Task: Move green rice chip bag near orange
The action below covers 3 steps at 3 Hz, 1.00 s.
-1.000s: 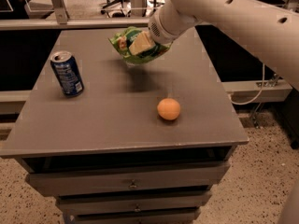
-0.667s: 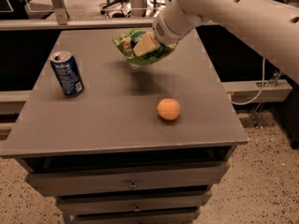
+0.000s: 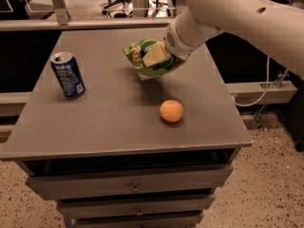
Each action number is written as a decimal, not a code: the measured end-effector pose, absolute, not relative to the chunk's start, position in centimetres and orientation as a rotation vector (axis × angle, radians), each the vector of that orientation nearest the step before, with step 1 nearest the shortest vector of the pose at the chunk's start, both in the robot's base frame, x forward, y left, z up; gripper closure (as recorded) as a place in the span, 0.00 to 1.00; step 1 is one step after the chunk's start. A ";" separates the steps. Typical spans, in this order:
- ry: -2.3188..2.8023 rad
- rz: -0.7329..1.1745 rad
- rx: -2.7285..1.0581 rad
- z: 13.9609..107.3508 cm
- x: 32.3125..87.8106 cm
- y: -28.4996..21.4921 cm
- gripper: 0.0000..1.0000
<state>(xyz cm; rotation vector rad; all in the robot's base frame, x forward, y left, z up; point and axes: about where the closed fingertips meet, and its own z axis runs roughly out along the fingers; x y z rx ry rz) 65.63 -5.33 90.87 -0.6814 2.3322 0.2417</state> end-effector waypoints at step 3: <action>2.382 0.309 -0.601 88.4 62.0 -5.4 0.43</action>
Offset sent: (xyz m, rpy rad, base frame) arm -0.0389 -0.0089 -0.0286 0.0407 0.0877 -0.0637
